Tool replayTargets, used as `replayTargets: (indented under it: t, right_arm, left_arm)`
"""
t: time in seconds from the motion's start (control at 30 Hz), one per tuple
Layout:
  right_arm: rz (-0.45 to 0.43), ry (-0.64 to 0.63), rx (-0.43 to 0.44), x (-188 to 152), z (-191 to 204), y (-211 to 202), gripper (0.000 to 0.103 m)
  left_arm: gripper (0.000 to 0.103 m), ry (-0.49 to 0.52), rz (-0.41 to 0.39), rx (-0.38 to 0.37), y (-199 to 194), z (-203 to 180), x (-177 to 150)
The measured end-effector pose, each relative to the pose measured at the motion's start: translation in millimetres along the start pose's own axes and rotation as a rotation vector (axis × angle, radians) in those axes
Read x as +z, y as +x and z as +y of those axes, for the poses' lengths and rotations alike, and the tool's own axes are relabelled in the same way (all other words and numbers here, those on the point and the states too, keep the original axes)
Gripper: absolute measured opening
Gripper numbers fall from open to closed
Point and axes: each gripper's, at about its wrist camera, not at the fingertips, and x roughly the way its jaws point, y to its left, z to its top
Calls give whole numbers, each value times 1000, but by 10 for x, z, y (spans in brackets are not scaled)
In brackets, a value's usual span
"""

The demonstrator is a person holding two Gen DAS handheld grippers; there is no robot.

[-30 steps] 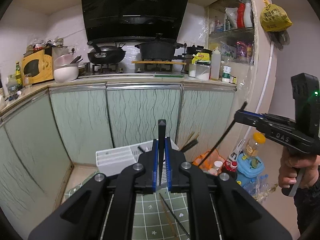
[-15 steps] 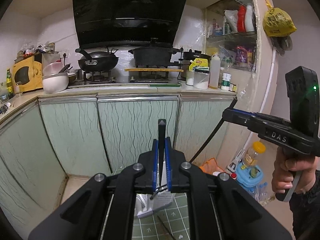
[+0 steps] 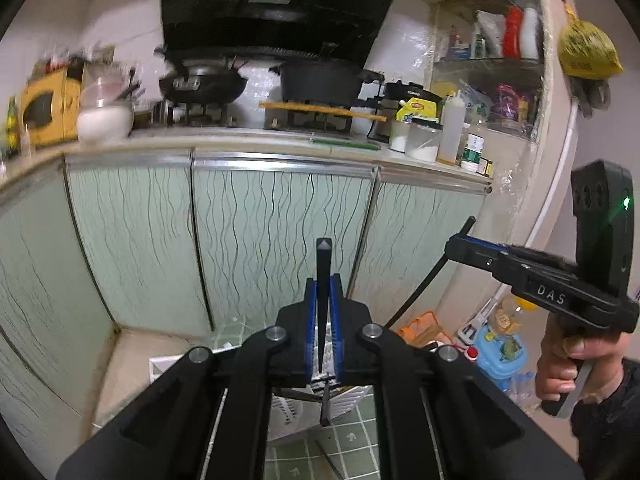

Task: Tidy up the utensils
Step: 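Lower the black chopsticks into the holder and open both tools, then withdraw both open tools toward the wooden and black chopsticks on the cloth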

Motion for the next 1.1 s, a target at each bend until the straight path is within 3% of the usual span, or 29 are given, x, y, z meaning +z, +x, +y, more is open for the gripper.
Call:
replayTargets:
  t: [0.07,0.13,0.17,0.2,0.33,0.4,0.6,1.1]
  right_arm:
    - [12,36,-2,-39,-102,80,8]
    - [35,51,-32,-81,-174,133,35]
    - [30,56,-38,-111,-204,122,57]
    - [22,53,-42,-129,-212,107,67]
    - [15,51,-66,-187,-256,25,69]
    - [13,46,-84,-222,-262,-30,79]
    - [15,8,-106,-359,-206,-221,95]
    - [24,-69,-128,-817,153,-652,95]
  left_arm:
    - [12,-31,11,7,59,92,-43]
    - [53,-32,32,33,87,124,-70]
    - [87,-25,24,44,68,123,-89]
    - [93,-7,-17,66,-5,109,-109]
    - [94,13,-22,94,-112,86,-117]
    - [96,32,-16,110,-159,61,-132]
    - [99,62,-14,142,-336,0,-219]
    - [99,97,-26,196,-748,-250,-586]
